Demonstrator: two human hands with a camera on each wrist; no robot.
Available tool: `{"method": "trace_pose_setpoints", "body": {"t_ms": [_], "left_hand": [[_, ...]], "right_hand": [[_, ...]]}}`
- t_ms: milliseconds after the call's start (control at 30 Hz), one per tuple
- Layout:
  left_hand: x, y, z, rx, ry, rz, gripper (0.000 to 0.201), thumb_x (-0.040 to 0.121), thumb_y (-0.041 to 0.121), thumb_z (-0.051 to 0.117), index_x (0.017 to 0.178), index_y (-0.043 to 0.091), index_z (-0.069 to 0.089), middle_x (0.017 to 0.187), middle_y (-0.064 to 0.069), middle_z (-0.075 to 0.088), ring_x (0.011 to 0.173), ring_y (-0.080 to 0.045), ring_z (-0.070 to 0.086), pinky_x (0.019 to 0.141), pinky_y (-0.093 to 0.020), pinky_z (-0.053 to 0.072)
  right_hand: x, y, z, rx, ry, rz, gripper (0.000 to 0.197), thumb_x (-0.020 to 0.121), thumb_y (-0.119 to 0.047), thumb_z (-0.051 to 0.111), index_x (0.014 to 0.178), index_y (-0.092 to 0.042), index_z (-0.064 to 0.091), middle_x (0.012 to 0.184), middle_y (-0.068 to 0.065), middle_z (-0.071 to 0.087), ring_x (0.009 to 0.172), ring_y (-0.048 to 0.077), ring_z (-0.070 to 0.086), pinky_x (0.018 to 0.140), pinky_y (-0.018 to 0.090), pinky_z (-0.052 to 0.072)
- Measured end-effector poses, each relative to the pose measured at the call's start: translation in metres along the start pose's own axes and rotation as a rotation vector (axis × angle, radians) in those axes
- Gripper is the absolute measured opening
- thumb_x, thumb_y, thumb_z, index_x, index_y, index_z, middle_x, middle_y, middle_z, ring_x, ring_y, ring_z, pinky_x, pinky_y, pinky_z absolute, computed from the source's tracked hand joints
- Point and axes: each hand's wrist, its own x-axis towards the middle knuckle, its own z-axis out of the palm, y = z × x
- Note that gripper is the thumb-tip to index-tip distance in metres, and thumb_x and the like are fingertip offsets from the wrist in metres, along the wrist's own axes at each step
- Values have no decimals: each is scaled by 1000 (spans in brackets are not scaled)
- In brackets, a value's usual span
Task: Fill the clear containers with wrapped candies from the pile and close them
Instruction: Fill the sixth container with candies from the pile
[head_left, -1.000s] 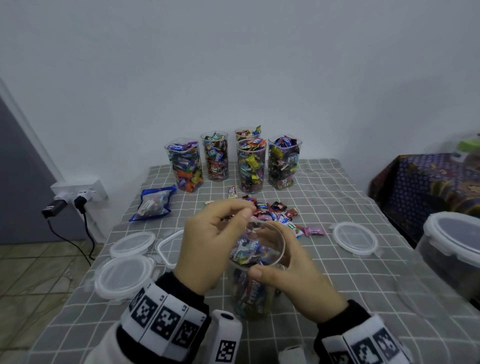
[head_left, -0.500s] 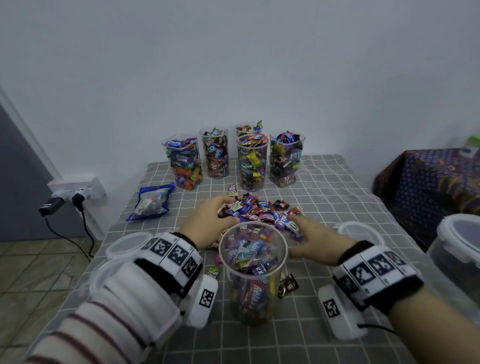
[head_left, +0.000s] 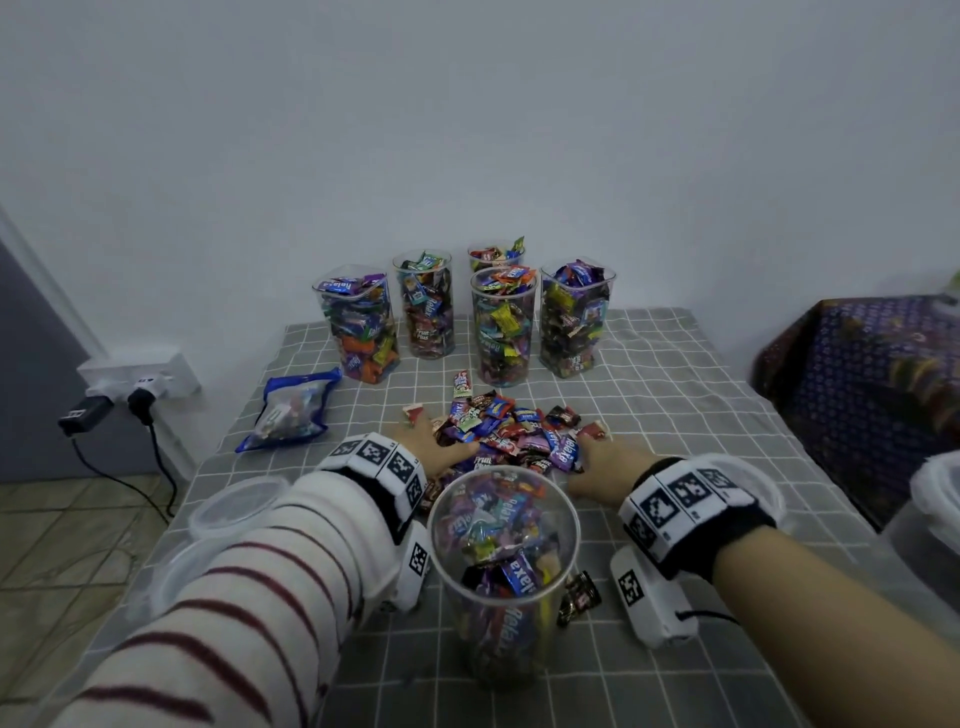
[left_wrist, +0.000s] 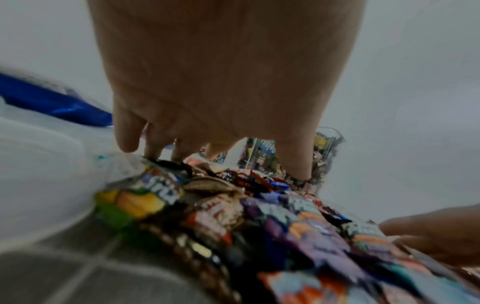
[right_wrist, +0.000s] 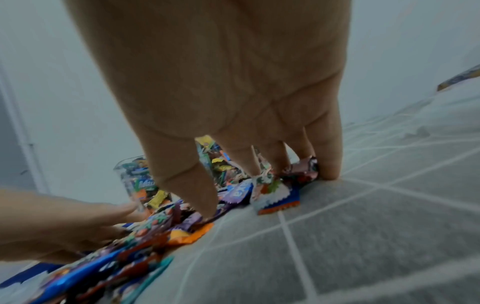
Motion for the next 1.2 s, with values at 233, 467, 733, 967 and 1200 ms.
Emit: {"method": "trace_pose_setpoints", "body": {"t_ms": [233,467,733,967,1200], "left_hand": [[-13,3,-3,66,-90,129,92,85,67,44,152,23,-2,153,-6,32,130,-28,43,105,-33,37],[-26,-3,3,214,-160,259,102,80,61,61,151,30,-5,147,-13,39,124,-30,48,100,-42,43],[-26,-26,9,207,-145,338,113,50,83,58,145,35,21,146,1,41,124,-22,48,103,-41,42],[-52,-37,4,308,-244,369,114,50,52,82,144,40,18,140,5,45,121,-19,48,102,-43,43],[-78,-28,21,551,-83,333,73,77,32,74,139,24,38,133,-8,52,115,-26,54,92,-34,47]], "right_hand": [[-5,-5,3,-37,-133,-92,81,88,-51,54,150,-22,12,144,12,41,127,29,45,102,38,41],[-7,-6,12,-74,-221,-214,93,60,-59,63,142,-44,24,145,-2,41,126,20,45,102,41,43],[-38,-10,14,-92,-279,-310,84,56,-41,67,134,-41,36,133,-2,49,111,20,53,96,43,47],[-54,-11,20,-177,-230,-375,97,69,-37,77,147,-35,20,145,0,36,122,23,46,102,40,42],[-64,-12,34,-255,-44,-426,49,83,-39,65,129,-31,48,127,0,53,113,21,53,98,36,46]]}}
